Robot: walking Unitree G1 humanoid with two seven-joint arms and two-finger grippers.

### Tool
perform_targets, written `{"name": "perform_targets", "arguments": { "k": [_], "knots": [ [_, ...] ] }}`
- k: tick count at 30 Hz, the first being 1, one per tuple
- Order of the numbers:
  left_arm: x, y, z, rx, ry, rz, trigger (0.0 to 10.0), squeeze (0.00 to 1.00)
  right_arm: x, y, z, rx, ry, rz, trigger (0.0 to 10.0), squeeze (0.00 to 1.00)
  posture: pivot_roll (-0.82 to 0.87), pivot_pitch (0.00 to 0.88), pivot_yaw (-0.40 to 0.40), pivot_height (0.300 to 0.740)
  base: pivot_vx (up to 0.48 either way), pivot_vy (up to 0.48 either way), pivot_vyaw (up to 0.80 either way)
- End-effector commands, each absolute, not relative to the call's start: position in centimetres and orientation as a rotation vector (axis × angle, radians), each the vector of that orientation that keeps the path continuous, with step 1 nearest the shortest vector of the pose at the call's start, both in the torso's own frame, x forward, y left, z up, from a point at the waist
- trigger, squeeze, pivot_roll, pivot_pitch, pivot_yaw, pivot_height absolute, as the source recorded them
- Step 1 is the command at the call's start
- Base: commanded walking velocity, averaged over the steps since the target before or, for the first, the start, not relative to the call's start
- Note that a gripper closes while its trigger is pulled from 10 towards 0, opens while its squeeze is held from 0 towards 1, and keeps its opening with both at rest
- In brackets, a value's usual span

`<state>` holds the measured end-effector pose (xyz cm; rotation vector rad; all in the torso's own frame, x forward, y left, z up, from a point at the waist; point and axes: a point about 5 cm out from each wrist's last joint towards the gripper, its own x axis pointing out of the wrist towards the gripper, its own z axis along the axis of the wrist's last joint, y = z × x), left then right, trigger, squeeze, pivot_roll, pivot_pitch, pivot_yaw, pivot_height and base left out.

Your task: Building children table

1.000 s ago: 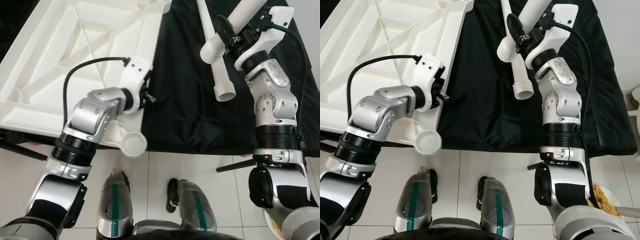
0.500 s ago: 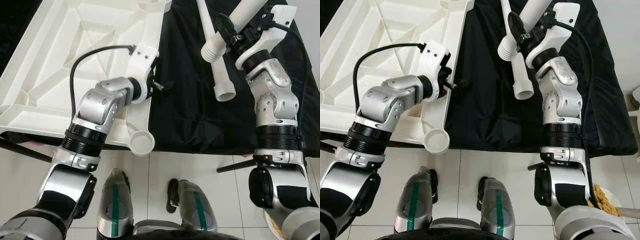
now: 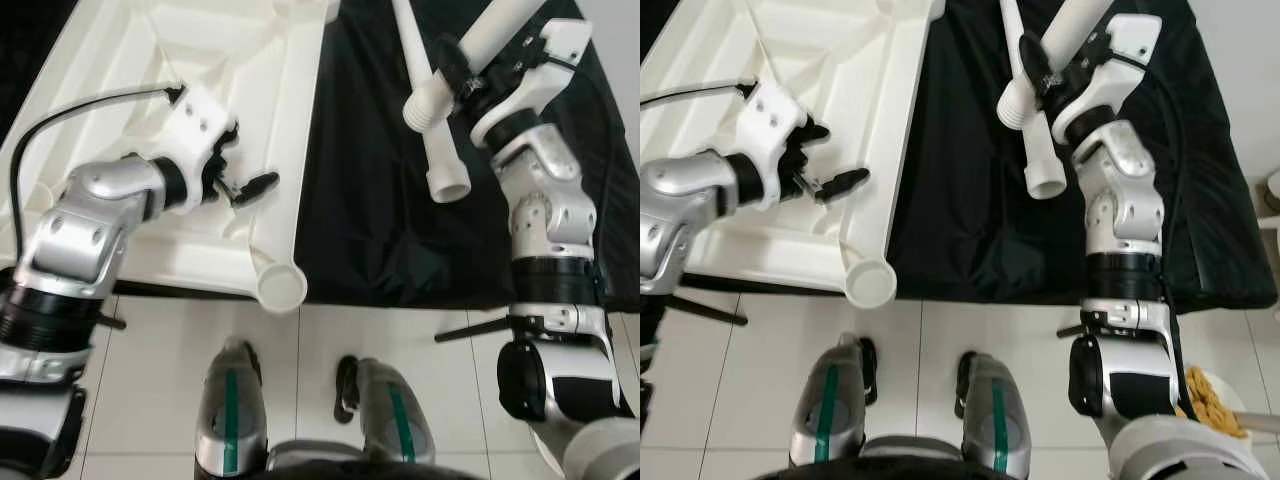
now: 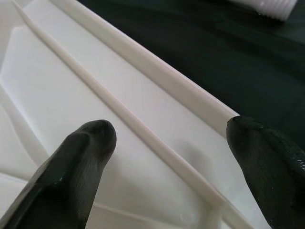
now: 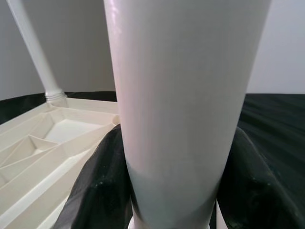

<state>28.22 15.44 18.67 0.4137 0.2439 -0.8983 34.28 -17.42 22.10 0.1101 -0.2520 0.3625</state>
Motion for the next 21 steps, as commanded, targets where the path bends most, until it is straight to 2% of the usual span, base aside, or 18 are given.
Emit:
{"name": "perform_targets", "arguments": {
  "k": [1, 14, 21],
  "knots": [
    [27.7, 15.4, 18.8, 0.438, 0.236, -0.946, 10.0, 0.0, 34.3, -17.7, 22.6, 0.109, -0.27, 0.358, 10.0, 0.0, 0.07, 0.086, -0.028, 0.74, 0.0, 0.0, 0.0],
    [25.7, 15.9, 16.9, 0.59, 0.312, -1.058, 10.0, 0.0, 34.4, -17.8, 22.9, 0.103, -0.273, 0.364, 10.0, 0.0, 0.06, 0.089, -0.04, 0.74, 0.0, 0.0, 0.0],
    [24.7, 17.8, 16.2, 0.669, 0.387, -1.074, 10.0, 0.0, 34.4, -18.0, 23.0, 0.096, -0.274, 0.36, 10.0, 0.0, 0.07, 0.092, -0.041, 0.74, 0.0, 0.0, 0.0]
  ]
}}
